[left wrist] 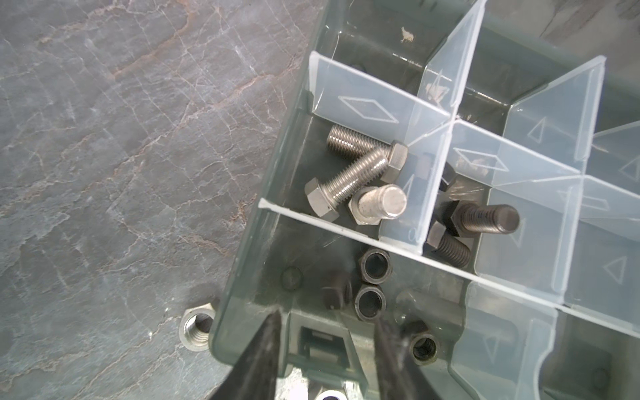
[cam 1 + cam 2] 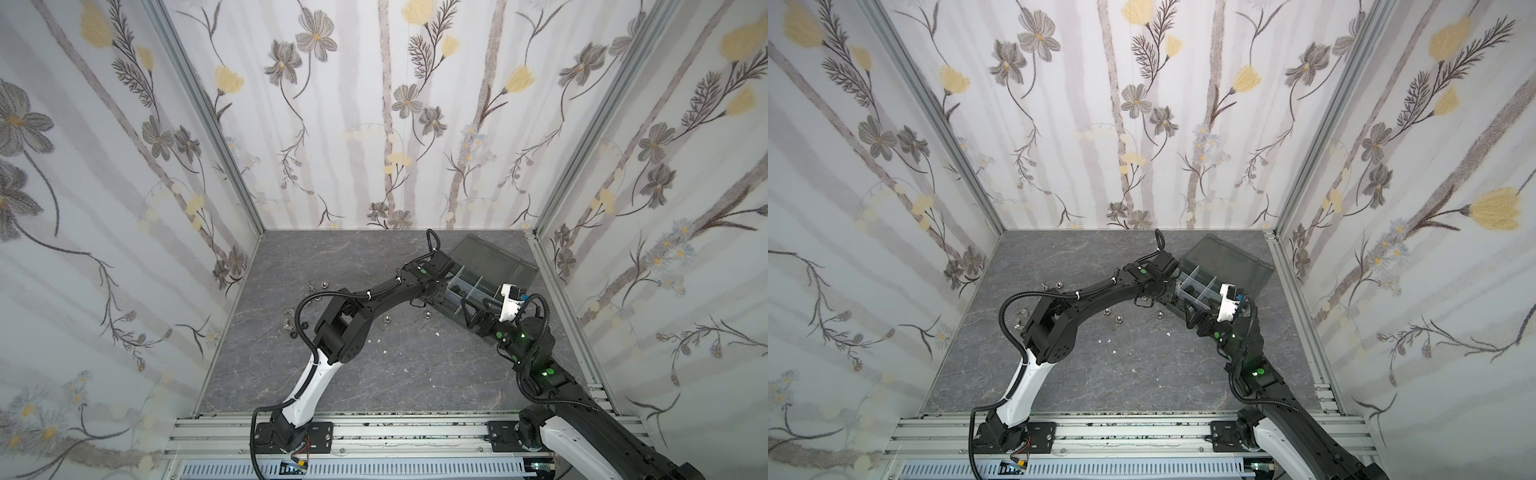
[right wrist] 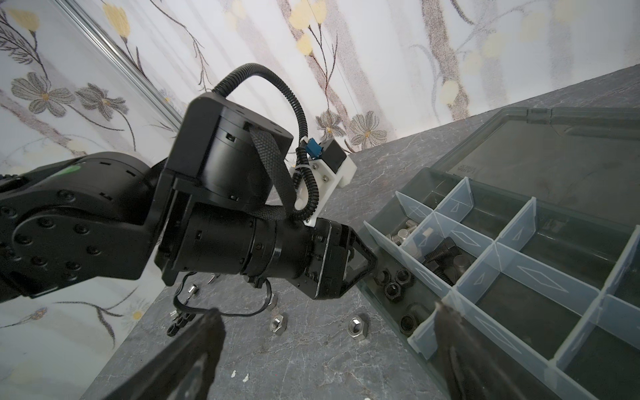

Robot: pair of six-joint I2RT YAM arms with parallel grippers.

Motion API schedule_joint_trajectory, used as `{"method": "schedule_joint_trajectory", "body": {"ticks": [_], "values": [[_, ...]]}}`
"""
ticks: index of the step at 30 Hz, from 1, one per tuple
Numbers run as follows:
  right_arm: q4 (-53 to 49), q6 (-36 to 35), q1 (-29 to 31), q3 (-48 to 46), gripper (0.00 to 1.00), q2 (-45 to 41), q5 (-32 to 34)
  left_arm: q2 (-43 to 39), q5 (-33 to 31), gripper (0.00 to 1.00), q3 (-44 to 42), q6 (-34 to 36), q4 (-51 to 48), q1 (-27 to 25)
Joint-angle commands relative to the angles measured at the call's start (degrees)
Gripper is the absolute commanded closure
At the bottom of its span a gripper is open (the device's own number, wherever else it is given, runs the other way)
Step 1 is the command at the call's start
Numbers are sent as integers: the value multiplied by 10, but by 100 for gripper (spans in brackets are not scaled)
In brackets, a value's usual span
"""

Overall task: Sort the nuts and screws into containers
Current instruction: 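Open the left gripper to drop the nut into the compartment, then withdraw the left gripper while the right gripper swings toward the wing nuts, then reach the right gripper across to the black hex nuts beside the wing nuts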

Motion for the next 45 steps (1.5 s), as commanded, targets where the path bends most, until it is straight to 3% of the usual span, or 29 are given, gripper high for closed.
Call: {"method": "schedule_joint_trajectory", "body": {"ticks": [1, 9, 17, 31, 37, 45], "values": [[20, 5, 1, 5, 7, 4, -1, -25, 9, 47, -5, 1, 5, 0], [-7, 0, 7, 37, 12, 27, -32, -151, -14, 36, -109, 3, 49, 6], [-31, -24, 133, 85, 13, 105, 50, -327, -58, 27, -272, 7, 92, 37], [14, -28, 304, 251, 15, 393, 71, -668, -91, 15, -494, -1, 110, 115], [14, -37, 350, 371, 15, 545, 68, -767, -105, 13, -514, 6, 79, 137], [-4, -38, 376, 540, 17, 716, 61, -841, -143, 10, -510, 26, 38, 143]]}}
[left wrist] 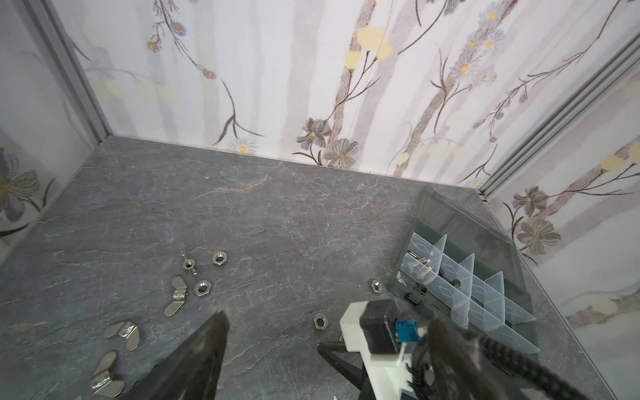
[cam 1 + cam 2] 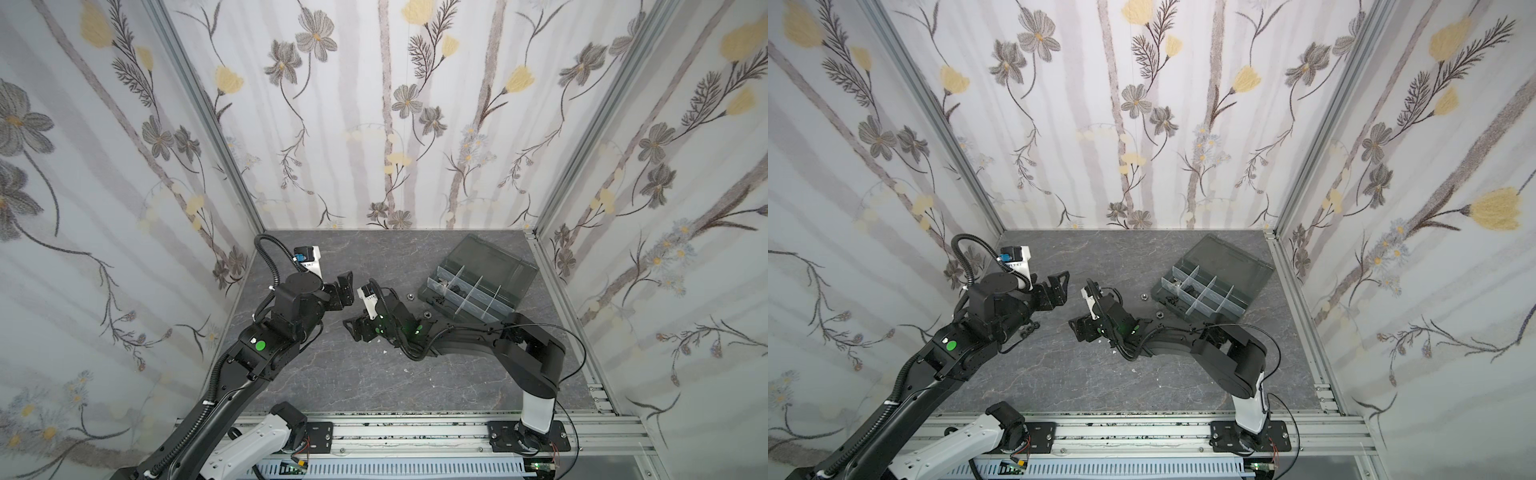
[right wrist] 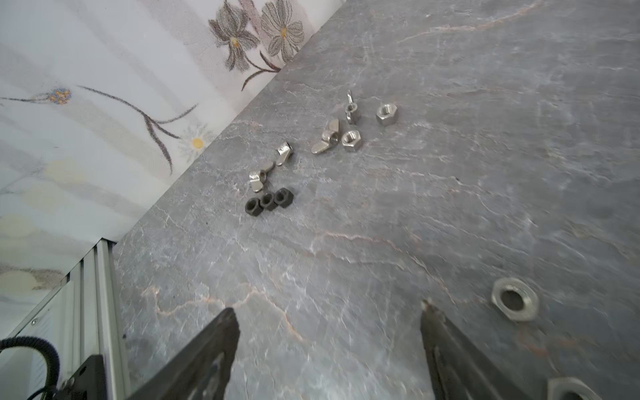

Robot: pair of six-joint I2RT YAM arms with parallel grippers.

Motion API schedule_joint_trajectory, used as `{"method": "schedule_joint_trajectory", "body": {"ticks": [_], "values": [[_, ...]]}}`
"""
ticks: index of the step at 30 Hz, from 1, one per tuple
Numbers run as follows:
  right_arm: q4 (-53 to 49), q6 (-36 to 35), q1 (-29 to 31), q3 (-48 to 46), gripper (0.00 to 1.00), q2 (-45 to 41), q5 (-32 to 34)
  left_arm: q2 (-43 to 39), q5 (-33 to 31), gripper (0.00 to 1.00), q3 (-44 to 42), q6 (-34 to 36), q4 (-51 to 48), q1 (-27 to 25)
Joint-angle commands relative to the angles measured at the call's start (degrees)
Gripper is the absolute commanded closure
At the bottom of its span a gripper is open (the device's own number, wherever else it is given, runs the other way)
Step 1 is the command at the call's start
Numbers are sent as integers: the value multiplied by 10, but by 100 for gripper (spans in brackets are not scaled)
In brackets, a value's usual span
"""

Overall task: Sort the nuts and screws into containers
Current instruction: 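Reach the right gripper across to the black hex nuts beside the wing nuts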

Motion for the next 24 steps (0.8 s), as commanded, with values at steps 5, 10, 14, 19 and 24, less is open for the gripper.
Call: {"method": "schedule_joint_trajectory", "body": {"ticks": [5, 10, 14, 19, 24], "values": [[-7, 3, 13, 116, 20, 98, -9, -51, -27, 9, -7, 25, -15, 3], [-22, 7, 22, 190, 22, 161, -9, -96, -7, 9, -31, 37, 8, 3], [-34, 6, 29, 245, 23, 204, -3, -127, 3, 8, -60, 40, 26, 2], [-46, 0, 39, 306, 28, 251, 22, -151, 5, 8, -96, 41, 36, 3], [-59, -6, 49, 365, 34, 300, 51, -172, 7, 8, -126, 38, 47, 3]]}}
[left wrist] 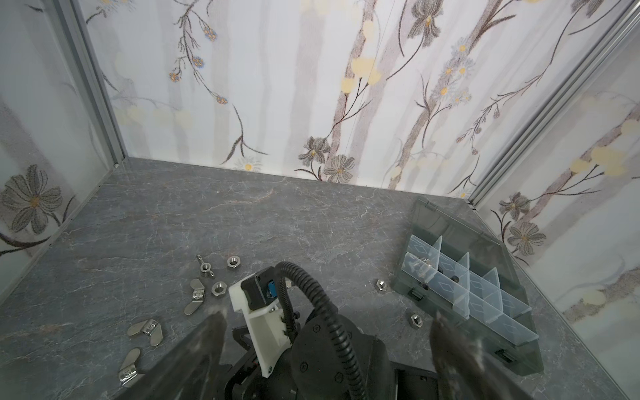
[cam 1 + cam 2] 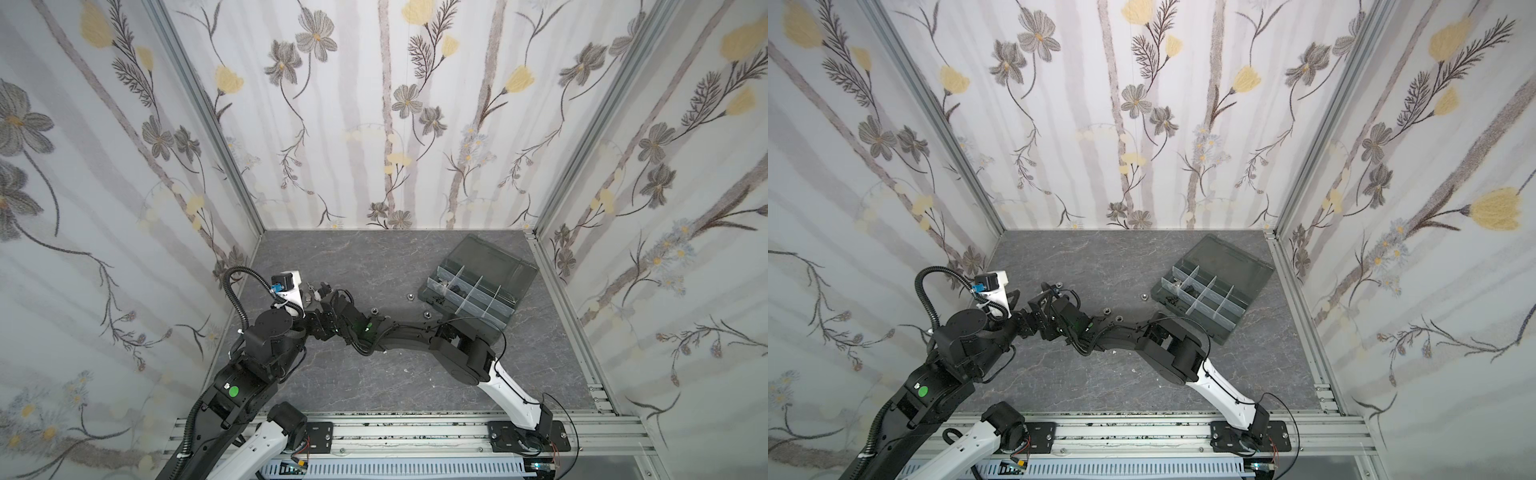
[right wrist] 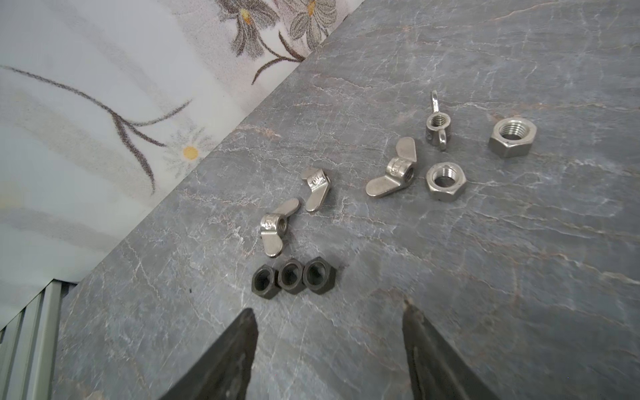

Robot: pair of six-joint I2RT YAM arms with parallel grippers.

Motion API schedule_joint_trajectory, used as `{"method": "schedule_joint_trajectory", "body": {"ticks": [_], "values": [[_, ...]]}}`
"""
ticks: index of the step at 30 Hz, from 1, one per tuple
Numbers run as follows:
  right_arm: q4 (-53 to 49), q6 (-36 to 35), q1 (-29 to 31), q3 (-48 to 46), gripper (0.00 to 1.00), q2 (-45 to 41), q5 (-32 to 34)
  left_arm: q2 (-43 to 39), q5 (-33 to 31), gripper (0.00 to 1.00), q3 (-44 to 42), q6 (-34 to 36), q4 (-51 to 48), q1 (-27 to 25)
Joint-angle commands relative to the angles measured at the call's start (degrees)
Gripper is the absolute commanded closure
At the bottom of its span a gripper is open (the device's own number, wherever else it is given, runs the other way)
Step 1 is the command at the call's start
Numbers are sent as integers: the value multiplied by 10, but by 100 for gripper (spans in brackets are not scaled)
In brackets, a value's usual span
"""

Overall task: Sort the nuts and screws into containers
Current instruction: 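Reach the right gripper across to the black hex nuts beside the wing nuts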

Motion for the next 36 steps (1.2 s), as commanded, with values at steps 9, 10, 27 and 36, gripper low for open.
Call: {"method": "schedule_joint_trajectory", "body": {"ticks": [9, 10, 27, 36], "values": [[-21, -10, 10, 96, 39, 77, 65, -38, -1, 8, -49, 7, 46, 0], [-22, -12, 10, 102, 39, 81, 68, -41, -2, 8, -53, 8, 48, 1], [-84, -48, 12, 182, 42, 146, 76, -74, -7, 7, -63, 4, 38, 0], [-101, -79, 15, 181, 51, 146, 130, -81, -14, 7, -55, 4, 23, 0]]}}
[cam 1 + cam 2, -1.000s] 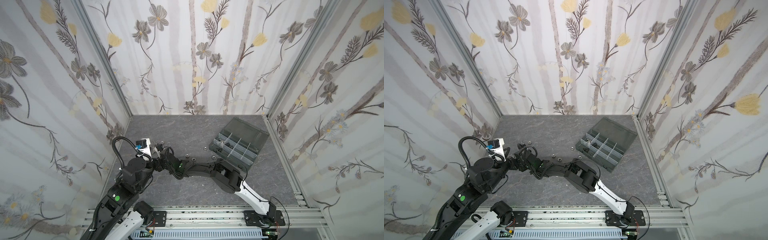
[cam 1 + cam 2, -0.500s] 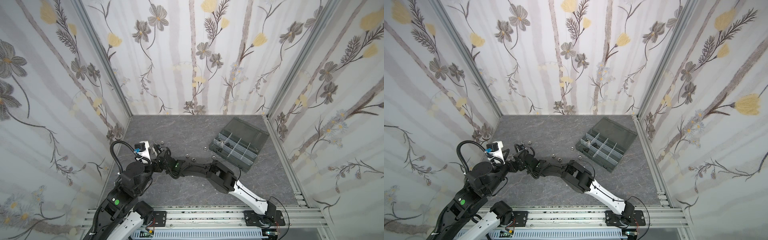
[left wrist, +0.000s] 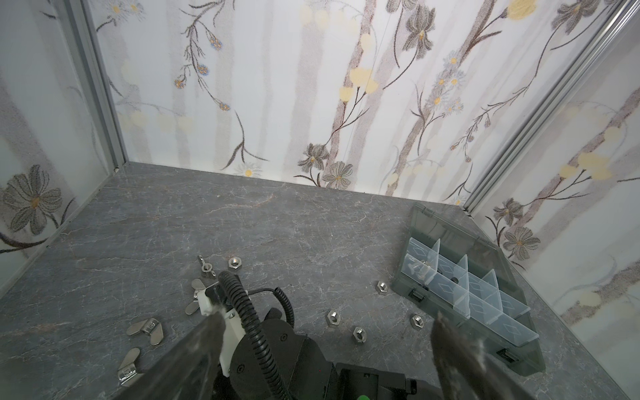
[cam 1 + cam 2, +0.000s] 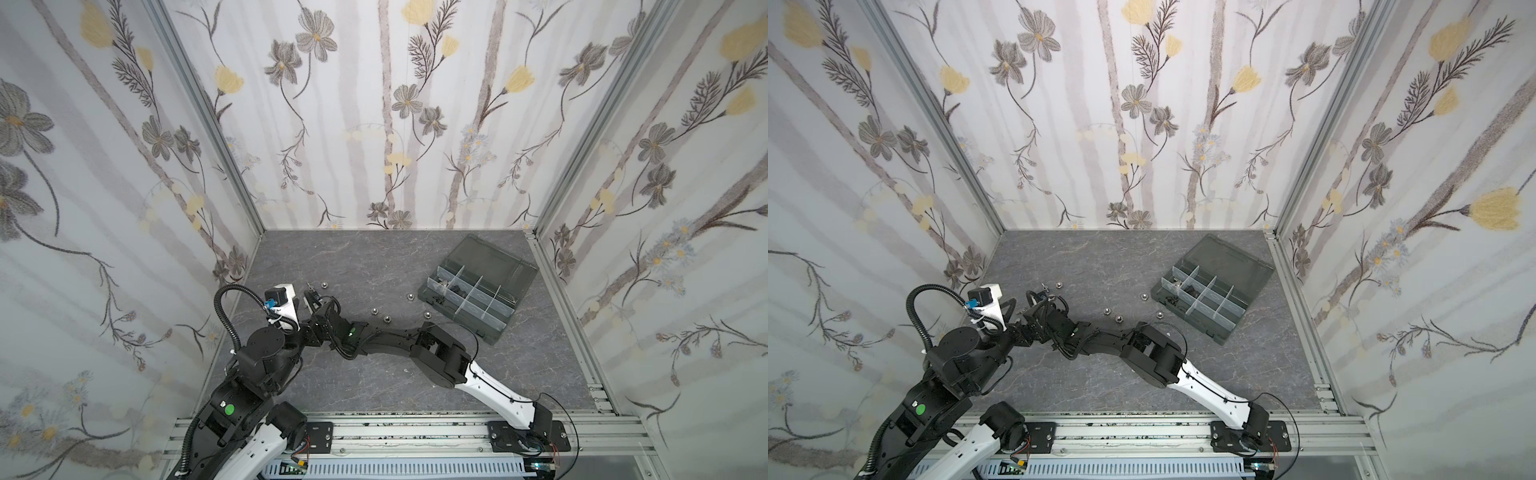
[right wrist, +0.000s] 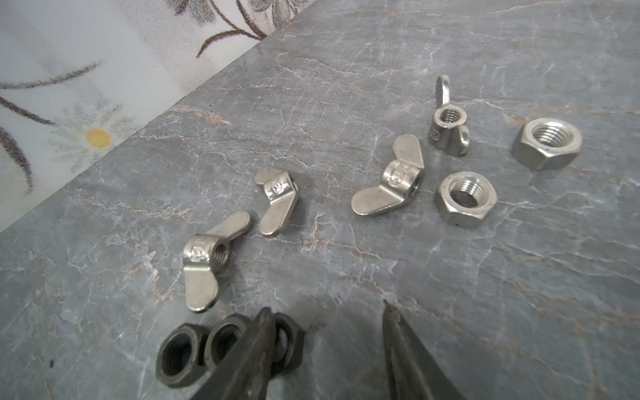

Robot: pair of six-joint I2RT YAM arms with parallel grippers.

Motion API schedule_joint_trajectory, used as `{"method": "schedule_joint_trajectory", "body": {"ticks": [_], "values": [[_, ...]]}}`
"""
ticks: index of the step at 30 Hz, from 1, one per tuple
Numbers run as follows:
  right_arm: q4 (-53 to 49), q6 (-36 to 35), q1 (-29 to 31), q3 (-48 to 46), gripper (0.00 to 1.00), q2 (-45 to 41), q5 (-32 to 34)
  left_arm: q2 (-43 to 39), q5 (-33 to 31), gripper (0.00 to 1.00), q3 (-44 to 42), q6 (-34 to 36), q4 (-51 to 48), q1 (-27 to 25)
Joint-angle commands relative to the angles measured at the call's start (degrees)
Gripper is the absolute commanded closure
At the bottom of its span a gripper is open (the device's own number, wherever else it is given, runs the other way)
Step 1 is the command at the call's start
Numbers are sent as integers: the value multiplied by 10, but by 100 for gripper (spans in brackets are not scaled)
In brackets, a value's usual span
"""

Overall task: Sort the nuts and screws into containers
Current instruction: 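Reach the right gripper across to the black hex nuts beside the wing nuts, then lower the right gripper onto a black hex nut and close it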

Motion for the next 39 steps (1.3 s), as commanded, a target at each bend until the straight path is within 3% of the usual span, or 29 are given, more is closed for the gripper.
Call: {"method": "schedule_joint_trajectory", "body": {"ticks": [1, 9, 16, 23, 30, 39], "values": [[-40, -27, 0, 1, 53, 4, 40, -3, -13, 7, 8, -1, 2, 1], [-59, -44, -1, -2, 68, -9, 78, -5, -14, 7, 6, -1, 4, 1], [-37, -43, -5, -45, 73, -42, 89, -5, -16, 7, 4, 0, 7, 0], [23, -44, -5, -99, 70, -86, 66, -3, -13, 7, 0, -1, 11, 0], [36, -41, -4, -99, 56, -81, 36, -2, -12, 6, -2, 0, 15, 1], [0, -41, -7, -60, 55, -36, 36, 2, -11, 6, -2, 3, 17, 0]]}}
